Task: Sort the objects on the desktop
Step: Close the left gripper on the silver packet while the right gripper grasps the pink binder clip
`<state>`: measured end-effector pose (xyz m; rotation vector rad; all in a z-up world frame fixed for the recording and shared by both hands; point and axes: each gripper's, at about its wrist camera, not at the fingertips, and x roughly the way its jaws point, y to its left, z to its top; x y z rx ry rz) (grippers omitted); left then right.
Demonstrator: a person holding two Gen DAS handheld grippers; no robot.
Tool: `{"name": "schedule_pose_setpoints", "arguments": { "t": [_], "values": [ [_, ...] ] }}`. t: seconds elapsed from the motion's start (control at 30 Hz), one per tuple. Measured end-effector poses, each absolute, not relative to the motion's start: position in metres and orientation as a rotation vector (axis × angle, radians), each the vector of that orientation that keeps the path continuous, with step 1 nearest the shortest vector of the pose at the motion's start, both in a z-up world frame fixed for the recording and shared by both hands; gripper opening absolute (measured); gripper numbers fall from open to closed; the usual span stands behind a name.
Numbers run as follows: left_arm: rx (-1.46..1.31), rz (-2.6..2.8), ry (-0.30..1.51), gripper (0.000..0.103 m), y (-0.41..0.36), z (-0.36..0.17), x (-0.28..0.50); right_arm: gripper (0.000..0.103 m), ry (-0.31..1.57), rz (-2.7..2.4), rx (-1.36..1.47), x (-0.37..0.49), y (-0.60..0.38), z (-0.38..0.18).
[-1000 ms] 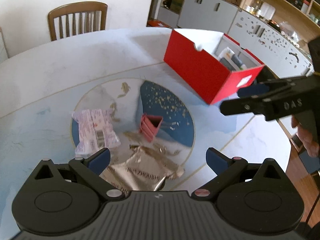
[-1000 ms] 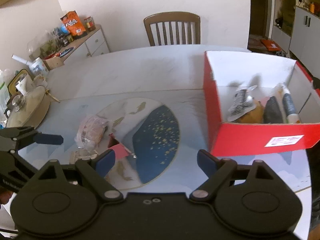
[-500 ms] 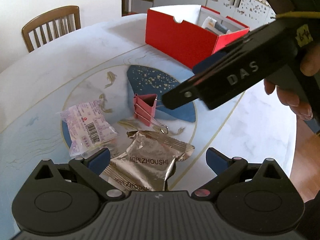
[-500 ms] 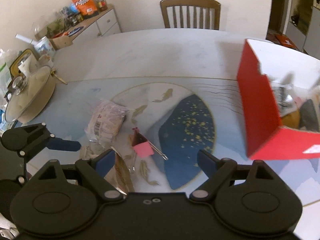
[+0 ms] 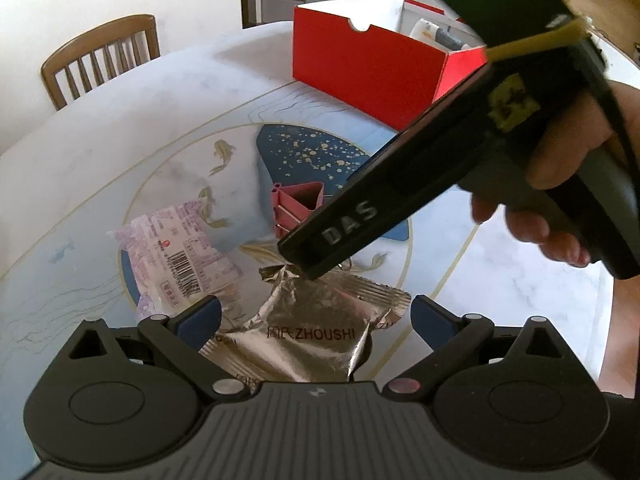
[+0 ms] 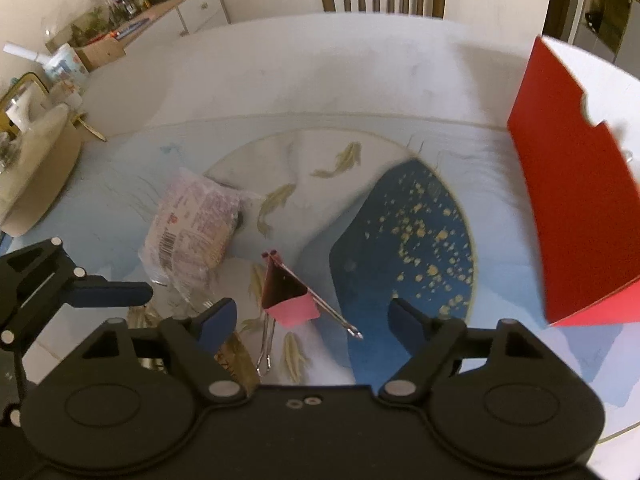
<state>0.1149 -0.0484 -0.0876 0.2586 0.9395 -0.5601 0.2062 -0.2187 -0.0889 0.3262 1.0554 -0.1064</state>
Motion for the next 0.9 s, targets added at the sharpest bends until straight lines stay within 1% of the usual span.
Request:
{"name": "schedule_pose_setpoints", "arguments": {
  "t": [0.17,0.27,0.37,0.47,0.5,0.57,0.63,0.73,0.8,0.83,0.9],
  "values": [
    [0.289,-0.581,0.936,0.098,-0.053,-0.092,0.113,0.070,1.081,-0.105,0.353,0.209,-0.220,-0.096],
    [0.302,-0.579,0.940,0.094,-0.054,-0.095,0.113,0.070,1.076,-0.110,0.347,0.209,-0.218,-0.097],
    [0.312,-0.571,0.946,0.087,-0.054,-0.097,0.114,0.063,1.071,-0.123,0.330,0.208,-0.216,-0.097],
    [0.315,-0.566,0.945,0.083,-0.054,-0.098,0.113,0.054,1.069,-0.134,0.318,0.209,-0.216,-0.097],
    [0.313,-0.567,0.943,0.082,-0.053,-0.098,0.113,0.054,1.069,-0.136,0.321,0.208,-0.216,-0.097],
    [0.312,-0.573,0.941,0.074,-0.053,-0.098,0.113,0.054,1.067,-0.139,0.324,0.208,-0.217,-0.096],
    [0.314,-0.579,0.940,0.070,-0.055,-0.098,0.112,0.054,1.065,-0.142,0.321,0.207,-0.217,-0.096],
    [0.315,-0.577,0.940,0.069,-0.055,-0.097,0.112,0.054,1.064,-0.147,0.321,0.204,-0.218,-0.096],
    [0.307,-0.576,0.943,0.066,-0.055,-0.097,0.113,0.054,1.064,-0.153,0.326,0.202,-0.220,-0.096],
    [0.306,-0.573,0.942,0.060,-0.055,-0.097,0.113,0.054,1.063,-0.156,0.329,0.200,-0.221,-0.096],
    [0.306,-0.571,0.942,0.058,-0.055,-0.097,0.114,0.054,1.061,-0.168,0.332,0.197,-0.223,-0.096]
  ]
}}
